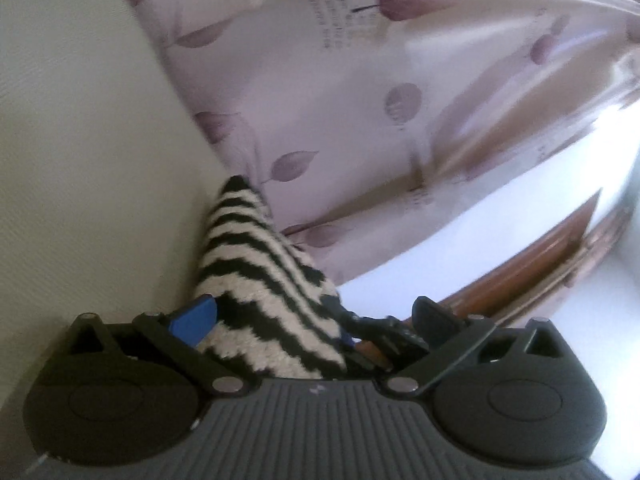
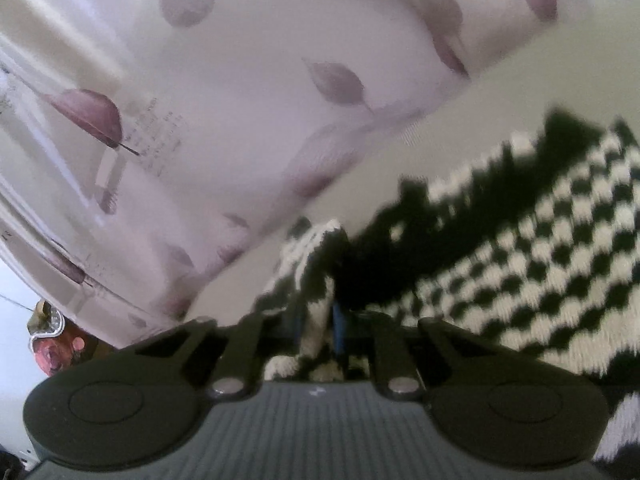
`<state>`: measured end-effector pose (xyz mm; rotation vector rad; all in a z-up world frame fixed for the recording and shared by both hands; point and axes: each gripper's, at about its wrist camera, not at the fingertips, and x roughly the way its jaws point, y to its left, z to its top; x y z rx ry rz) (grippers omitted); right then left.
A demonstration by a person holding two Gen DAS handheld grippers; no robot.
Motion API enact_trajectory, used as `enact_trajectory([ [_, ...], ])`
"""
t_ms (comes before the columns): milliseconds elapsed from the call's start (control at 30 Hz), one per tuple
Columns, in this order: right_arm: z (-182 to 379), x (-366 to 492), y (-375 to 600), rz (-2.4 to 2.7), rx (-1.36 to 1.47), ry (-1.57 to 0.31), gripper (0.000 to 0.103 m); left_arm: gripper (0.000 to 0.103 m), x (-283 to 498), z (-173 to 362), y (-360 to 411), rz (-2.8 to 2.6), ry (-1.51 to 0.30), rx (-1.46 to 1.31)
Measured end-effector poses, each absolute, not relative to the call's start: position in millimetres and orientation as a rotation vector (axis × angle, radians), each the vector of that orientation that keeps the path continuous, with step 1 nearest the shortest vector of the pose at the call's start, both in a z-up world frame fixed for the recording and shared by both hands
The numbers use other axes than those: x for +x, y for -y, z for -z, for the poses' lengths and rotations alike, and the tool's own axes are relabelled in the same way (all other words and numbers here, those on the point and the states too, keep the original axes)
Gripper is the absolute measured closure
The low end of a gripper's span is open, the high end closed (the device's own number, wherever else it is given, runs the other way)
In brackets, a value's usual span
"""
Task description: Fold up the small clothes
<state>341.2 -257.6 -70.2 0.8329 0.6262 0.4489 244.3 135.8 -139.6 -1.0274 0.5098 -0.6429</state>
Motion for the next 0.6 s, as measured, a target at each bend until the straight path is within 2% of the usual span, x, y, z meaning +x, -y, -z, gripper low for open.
enact_trajectory([
  [133,69,342,254,-0.452,0.846,-0.645,0.082,0.002,244,139,-135,0.642,-0.491,-1.014],
  [233,62,343,245,-0.452,0.794,-0.66,0.059,0.002,244,135,-124,0.648,-0.509,-0.955],
  [300,59,342,239,-0.437,0.769,-0.657,0.031,0.002,243,136,-124,0.646,-0.502,-0.938],
  [333,58,342,236,-0.424,0.749,-0.66,0.028,0.002,241,136,-124,0.645,-0.504,-0.943],
  [567,66,345,224,-0.35,0.715,-0.724,0.028,0.001,245,136,-119,0.63,-0.51,-0.933],
  [600,66,343,224,-0.358,0.716,-0.703,0.037,0.001,246,135,-118,0.629,-0.51,-0.925],
])
